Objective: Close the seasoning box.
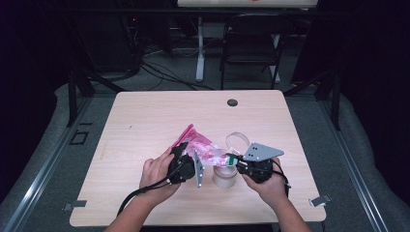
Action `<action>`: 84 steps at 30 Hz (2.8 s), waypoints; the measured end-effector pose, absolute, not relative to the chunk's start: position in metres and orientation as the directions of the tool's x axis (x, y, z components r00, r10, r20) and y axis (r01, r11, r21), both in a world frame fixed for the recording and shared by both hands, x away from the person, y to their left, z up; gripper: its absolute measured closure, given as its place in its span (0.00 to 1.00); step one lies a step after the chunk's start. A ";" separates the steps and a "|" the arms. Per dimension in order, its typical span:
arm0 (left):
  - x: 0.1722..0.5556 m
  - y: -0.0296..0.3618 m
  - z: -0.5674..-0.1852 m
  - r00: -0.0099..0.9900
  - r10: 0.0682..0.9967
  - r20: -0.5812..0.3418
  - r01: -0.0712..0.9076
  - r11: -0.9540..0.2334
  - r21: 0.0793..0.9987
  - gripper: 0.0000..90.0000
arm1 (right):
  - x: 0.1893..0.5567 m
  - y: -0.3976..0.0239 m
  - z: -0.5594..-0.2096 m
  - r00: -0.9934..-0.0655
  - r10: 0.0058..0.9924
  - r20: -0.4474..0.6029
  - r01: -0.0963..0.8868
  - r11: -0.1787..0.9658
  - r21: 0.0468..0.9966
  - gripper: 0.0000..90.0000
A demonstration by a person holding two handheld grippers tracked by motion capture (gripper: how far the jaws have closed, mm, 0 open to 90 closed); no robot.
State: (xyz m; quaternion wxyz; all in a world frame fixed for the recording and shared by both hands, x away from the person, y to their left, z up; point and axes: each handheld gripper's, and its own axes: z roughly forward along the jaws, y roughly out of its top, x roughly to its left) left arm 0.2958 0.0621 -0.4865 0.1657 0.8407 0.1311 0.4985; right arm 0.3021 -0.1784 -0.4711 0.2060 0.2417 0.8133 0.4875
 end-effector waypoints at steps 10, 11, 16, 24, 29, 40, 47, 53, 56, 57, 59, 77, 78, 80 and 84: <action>0.297 0.068 -0.496 0.500 0.443 0.744 0.093 -0.882 0.462 0.72 | 0.304 -0.173 -0.472 -0.808 0.580 -0.101 0.186 0.415 0.891 0.99; 0.297 0.069 -0.497 0.504 0.448 0.739 0.097 -0.879 0.467 0.73 | 0.304 -0.173 -0.472 -0.810 0.578 -0.101 0.186 0.416 0.890 0.98; 0.298 0.071 -0.502 0.515 0.472 0.716 0.109 -0.864 0.492 0.73 | 0.304 -0.171 -0.474 -0.812 0.575 -0.103 0.185 0.419 0.889 0.98; 0.299 0.072 -0.512 0.535 0.499 0.682 0.134 -0.847 0.514 0.73 | 0.305 -0.169 -0.476 -0.817 0.569 -0.097 0.194 0.428 0.882 0.97; 0.300 0.072 -0.520 0.546 0.528 0.650 0.149 -0.825 0.546 0.73 | 0.305 -0.169 -0.476 -0.818 0.566 -0.097 0.191 0.428 0.884 0.96; 0.299 0.072 -0.531 0.570 0.544 0.616 0.173 -0.812 0.557 0.73 | 0.305 -0.167 -0.477 -0.827 0.554 -0.096 0.189 0.435 0.880 0.93; 0.301 0.072 -0.537 0.593 0.555 0.583 0.191 -0.801 0.567 0.73 | 0.304 -0.166 -0.477 -0.827 0.554 -0.095 0.189 0.434 0.881 0.85; 0.301 0.071 -0.540 0.605 0.559 0.567 0.201 -0.796 0.571 0.74 | 0.304 -0.165 -0.476 -0.820 0.564 -0.100 0.178 0.417 0.891 0.70; 0.301 0.072 -0.542 0.617 0.568 0.545 0.213 -0.786 0.580 0.74 | 0.303 -0.165 -0.475 -0.814 0.571 -0.105 0.174 0.412 0.894 0.65; 0.302 0.072 -0.543 0.619 0.571 0.540 0.213 -0.783 0.584 0.74 | 0.303 -0.165 -0.474 -0.814 0.571 -0.107 0.169 0.409 0.897 0.64; 0.302 0.073 -0.544 0.625 0.578 0.525 0.221 -0.776 0.591 0.74 | 0.303 -0.166 -0.473 -0.813 0.572 -0.108 0.166 0.405 0.899 0.62; 0.313 0.087 -0.556 0.677 0.662 0.323 0.320 -0.660 0.680 0.78 | 0.297 -0.171 -0.470 -0.810 0.577 -0.107 0.148 0.377 0.914 0.59; 0.313 0.088 -0.556 0.680 0.665 0.308 0.327 -0.651 0.685 0.78 | 0.297 -0.172 -0.470 -0.809 0.578 -0.108 0.146 0.376 0.915 0.59; 0.314 0.090 -0.556 0.679 0.675 0.289 0.335 -0.635 0.696 0.78 | 0.296 -0.173 -0.469 -0.805 0.583 -0.111 0.144 0.372 0.917 0.59; 0.316 0.095 -0.557 0.681 0.691 0.244 0.356 -0.603 0.714 0.79 | 0.295 -0.176 -0.469 -0.797 0.594 -0.111 0.142 0.362 0.921 0.58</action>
